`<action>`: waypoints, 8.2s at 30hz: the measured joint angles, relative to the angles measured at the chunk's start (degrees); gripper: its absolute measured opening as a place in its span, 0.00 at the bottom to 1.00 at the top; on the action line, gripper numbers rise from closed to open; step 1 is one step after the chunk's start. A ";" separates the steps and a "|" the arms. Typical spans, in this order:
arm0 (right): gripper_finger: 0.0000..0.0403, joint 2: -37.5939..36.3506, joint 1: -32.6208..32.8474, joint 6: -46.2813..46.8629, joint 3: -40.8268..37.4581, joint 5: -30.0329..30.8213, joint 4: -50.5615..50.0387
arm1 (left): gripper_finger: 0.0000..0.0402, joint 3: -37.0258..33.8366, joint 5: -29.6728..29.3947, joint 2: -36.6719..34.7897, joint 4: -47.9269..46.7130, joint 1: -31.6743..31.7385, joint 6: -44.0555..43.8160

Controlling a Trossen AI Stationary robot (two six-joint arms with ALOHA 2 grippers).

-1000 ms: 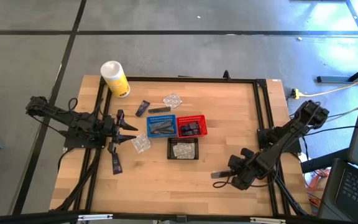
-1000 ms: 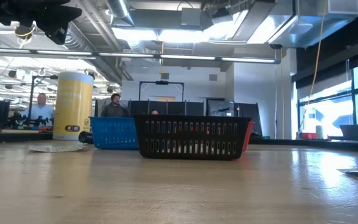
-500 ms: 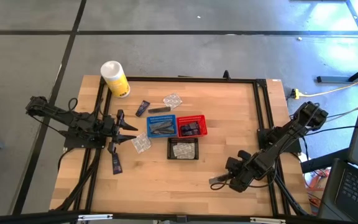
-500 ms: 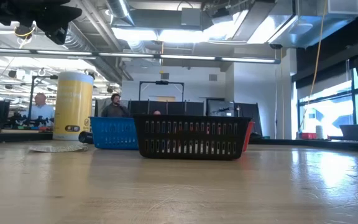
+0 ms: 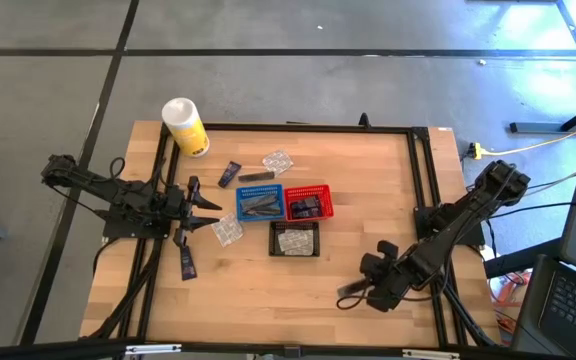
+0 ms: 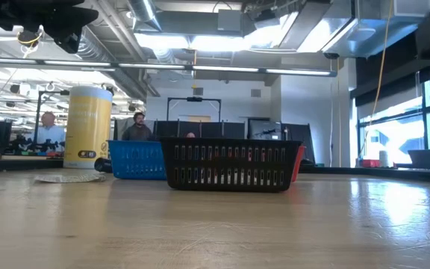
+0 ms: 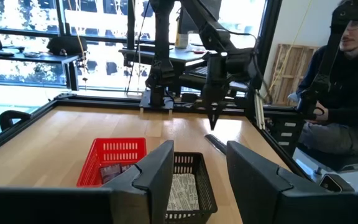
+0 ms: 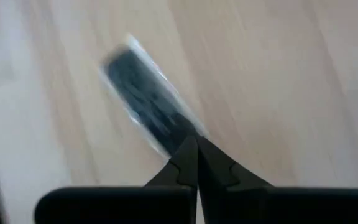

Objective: Pick & Place Travel size toiletries
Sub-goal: Put the black comb into the blue bin, then put the blue shaver cream into the red bin

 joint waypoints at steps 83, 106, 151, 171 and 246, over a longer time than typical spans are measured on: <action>0.00 15.04 -5.45 -8.92 7.65 -5.07 9.69 | 0.36 0.00 0.00 0.00 -0.01 0.01 0.01; 0.00 12.60 -5.49 -9.91 7.63 -4.30 9.42 | 0.36 0.00 -0.78 0.02 -0.01 0.06 3.63; 0.01 3.61 2.97 1.59 7.65 -5.03 -14.00 | 0.58 17.26 -2.24 13.88 -31.98 -0.07 -15.80; 0.04 3.57 2.95 0.96 7.65 1.73 -14.13 | 0.56 25.38 31.64 35.85 -65.23 -4.83 -66.69; 0.02 3.55 -1.75 -2.00 7.66 7.86 -21.95 | 0.51 17.40 12.97 59.49 -54.89 -22.49 -131.84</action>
